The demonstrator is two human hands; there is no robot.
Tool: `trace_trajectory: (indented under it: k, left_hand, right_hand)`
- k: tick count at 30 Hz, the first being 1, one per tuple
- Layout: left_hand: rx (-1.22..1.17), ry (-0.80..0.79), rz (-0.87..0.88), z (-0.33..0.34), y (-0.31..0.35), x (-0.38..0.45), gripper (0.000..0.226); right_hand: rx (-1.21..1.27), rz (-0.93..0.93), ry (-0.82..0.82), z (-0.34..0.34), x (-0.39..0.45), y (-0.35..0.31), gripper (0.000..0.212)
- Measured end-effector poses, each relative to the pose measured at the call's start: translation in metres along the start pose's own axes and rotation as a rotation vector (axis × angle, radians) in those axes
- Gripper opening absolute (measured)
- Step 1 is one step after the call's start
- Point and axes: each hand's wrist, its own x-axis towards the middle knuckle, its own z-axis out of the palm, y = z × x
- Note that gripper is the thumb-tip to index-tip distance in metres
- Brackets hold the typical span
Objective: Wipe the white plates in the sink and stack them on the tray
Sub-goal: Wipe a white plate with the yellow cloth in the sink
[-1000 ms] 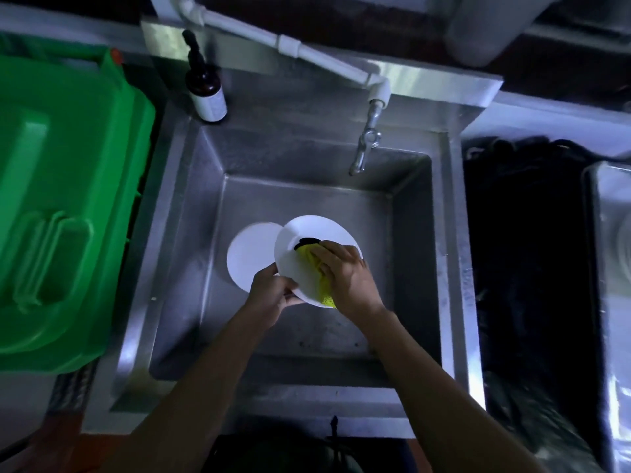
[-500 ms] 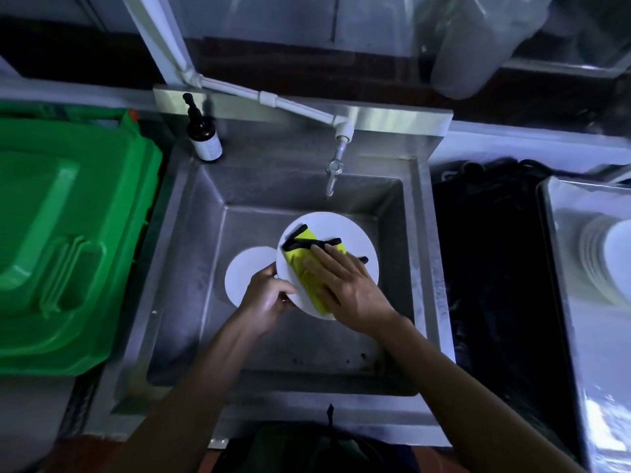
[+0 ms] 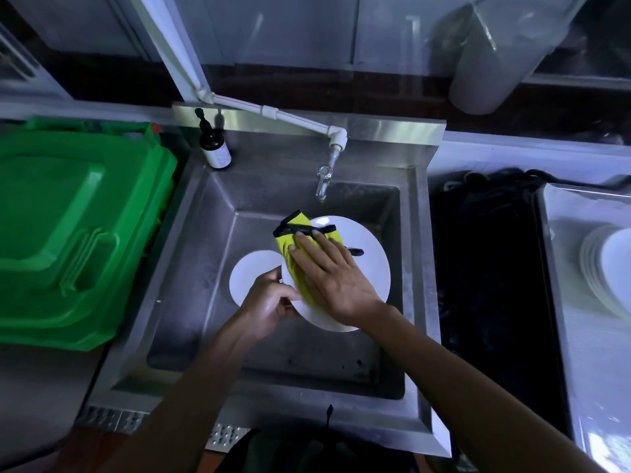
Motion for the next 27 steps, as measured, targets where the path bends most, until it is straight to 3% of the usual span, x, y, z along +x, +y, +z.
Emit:
trace_trajectory:
  k: [12,27]
  left_hand:
    - [-0.052,0.119,0.078,0.026,-0.014,-0.021,0.048]
    - [-0.168,0.278,0.177,0.052,-0.009,-0.031,0.045]
  right_hand:
    - [0.124,0.200,0.230,-0.002,-0.006,0.039,0.053]
    - [0.168,0.376,0.199,0.026,-0.047,0.043,0.053]
